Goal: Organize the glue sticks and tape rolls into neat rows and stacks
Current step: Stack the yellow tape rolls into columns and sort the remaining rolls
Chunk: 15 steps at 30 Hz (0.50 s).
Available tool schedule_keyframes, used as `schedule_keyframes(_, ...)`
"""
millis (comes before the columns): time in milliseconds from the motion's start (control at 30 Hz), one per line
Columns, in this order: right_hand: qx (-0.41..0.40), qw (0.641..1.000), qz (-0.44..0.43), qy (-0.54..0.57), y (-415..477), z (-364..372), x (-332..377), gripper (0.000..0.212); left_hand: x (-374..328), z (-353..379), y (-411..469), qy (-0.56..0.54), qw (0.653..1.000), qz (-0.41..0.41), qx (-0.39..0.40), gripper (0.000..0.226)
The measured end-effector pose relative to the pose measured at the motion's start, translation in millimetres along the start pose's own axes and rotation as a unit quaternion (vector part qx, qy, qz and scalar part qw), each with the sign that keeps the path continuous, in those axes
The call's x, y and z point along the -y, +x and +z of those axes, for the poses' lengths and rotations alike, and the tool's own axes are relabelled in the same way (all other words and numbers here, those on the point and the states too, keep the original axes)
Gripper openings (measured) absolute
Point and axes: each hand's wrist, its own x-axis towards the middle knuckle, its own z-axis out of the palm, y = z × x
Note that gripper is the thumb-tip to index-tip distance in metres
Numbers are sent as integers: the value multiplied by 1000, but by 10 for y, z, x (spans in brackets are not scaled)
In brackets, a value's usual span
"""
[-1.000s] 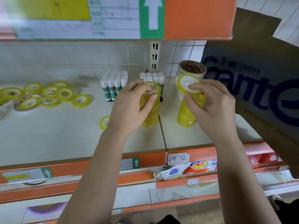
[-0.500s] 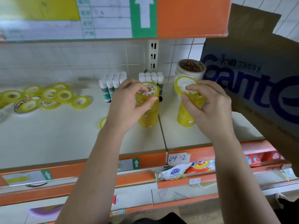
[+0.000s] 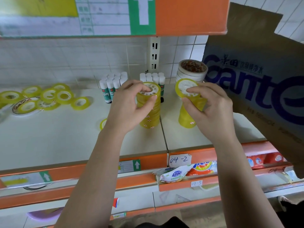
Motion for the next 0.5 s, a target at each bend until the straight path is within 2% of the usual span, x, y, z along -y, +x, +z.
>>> schedule_keyframes(300,3,1000,3,-3,28,-26,-5,27,43,32,-13,7,1000,-11,17,25)
schedule_keyframes(500,6,1000,1,-6,38,-47,-20,27,9,62,-32,15,1000,-20,18,37)
